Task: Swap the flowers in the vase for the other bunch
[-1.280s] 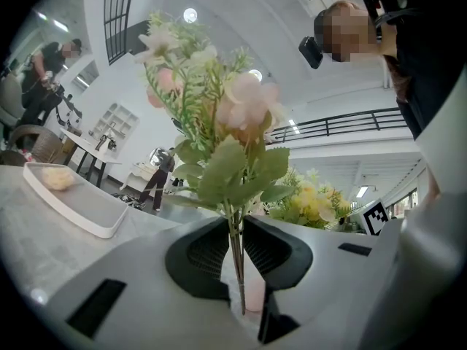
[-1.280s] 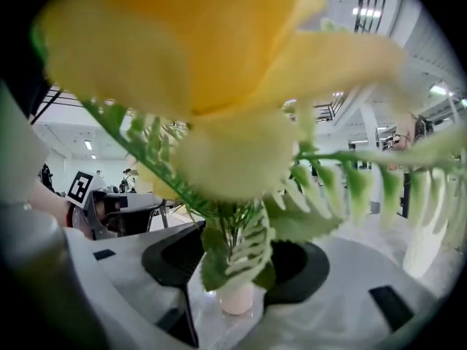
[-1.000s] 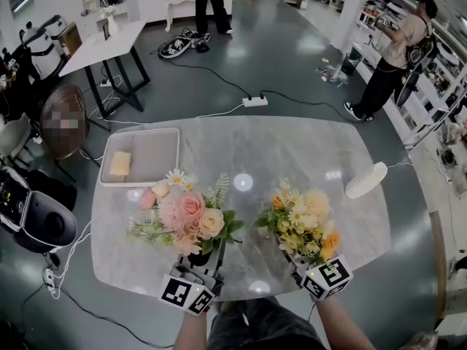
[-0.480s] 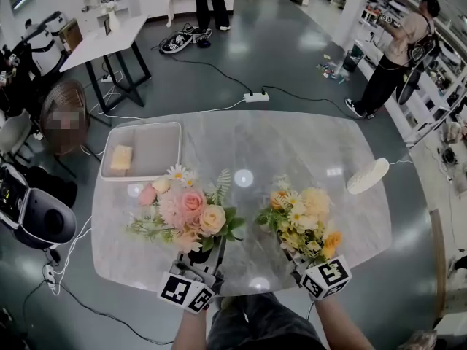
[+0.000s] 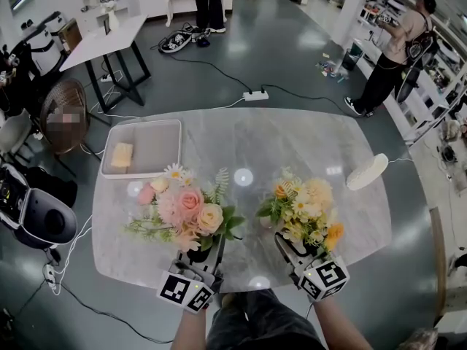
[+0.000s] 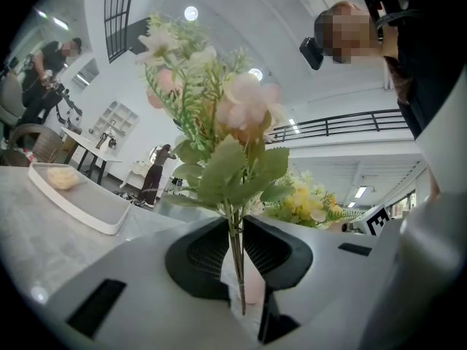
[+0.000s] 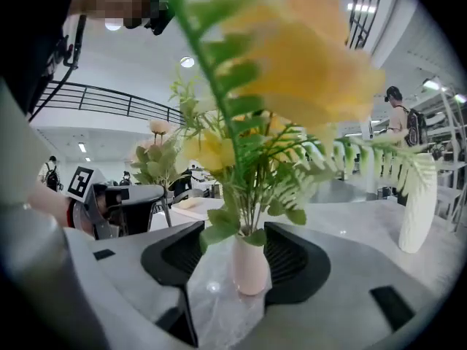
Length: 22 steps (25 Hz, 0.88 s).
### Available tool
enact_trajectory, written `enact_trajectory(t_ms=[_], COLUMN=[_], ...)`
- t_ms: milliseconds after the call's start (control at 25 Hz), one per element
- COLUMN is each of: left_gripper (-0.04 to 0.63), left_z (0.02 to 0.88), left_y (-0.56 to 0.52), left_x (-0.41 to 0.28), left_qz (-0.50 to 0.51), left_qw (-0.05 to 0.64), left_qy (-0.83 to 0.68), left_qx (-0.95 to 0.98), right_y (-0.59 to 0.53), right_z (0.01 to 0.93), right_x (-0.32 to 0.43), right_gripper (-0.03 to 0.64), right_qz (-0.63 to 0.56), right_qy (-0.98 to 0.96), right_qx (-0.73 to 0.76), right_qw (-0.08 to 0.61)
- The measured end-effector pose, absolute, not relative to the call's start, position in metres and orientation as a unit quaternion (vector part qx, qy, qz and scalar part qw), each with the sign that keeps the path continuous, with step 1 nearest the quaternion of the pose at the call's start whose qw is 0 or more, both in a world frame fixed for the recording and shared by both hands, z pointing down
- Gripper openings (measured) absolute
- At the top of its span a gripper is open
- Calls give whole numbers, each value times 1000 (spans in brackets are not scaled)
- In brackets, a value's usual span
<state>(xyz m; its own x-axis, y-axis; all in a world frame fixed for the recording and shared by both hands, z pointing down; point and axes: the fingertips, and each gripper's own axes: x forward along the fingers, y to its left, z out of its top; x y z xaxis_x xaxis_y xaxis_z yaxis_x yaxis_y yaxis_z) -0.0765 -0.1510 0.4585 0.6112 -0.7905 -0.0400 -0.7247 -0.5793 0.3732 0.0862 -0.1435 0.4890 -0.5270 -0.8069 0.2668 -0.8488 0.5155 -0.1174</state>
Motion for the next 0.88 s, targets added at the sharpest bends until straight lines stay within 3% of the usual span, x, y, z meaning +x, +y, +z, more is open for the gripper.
enact_trajectory(t_ms=[560,880], left_gripper=[67,67], left_z=[458,454], left_y=[-142,-131], left_x=[-85,-82], left_qz=[-102,-98], left_qw=[160,161], left_qy=[-427,-425], left_qx=[884,885], right_y=[-133,-121], right_z=[494,491], right_x=[80,83], right_gripper=[241,198], right_qz=[121,122], right_qy=[-864,-862], right_qx=[480,484], right_qw=[90,88])
